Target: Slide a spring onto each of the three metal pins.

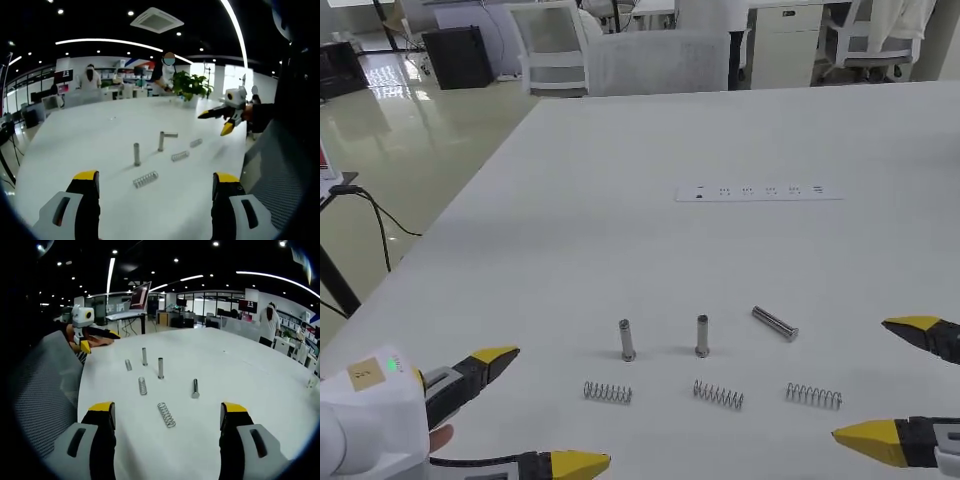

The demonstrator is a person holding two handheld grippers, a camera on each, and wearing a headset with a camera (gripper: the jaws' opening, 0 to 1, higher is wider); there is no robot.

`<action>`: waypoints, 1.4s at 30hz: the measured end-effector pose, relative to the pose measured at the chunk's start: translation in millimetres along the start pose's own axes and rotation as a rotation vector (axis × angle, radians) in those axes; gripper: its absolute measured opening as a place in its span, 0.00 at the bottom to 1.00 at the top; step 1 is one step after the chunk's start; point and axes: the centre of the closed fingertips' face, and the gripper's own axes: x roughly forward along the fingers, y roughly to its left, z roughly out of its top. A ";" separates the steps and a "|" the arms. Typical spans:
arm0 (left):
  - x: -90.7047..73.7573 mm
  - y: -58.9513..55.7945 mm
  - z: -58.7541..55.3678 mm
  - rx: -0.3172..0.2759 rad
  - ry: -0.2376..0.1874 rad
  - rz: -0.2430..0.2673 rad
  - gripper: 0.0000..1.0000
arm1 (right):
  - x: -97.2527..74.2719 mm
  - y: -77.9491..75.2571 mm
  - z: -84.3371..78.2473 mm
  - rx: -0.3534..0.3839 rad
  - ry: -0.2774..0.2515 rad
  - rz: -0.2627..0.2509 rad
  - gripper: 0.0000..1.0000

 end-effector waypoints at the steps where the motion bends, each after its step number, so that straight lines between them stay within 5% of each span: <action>1: 0.0 -0.2 0.0 0.000 0.000 0.000 0.91 | -0.2 0.1 -0.1 -0.001 0.000 0.000 0.86; 42: 0.2 -1.9 -0.9 -0.007 -0.019 -0.021 0.90 | 2.1 -4.6 10.2 -0.002 0.011 -0.015 0.85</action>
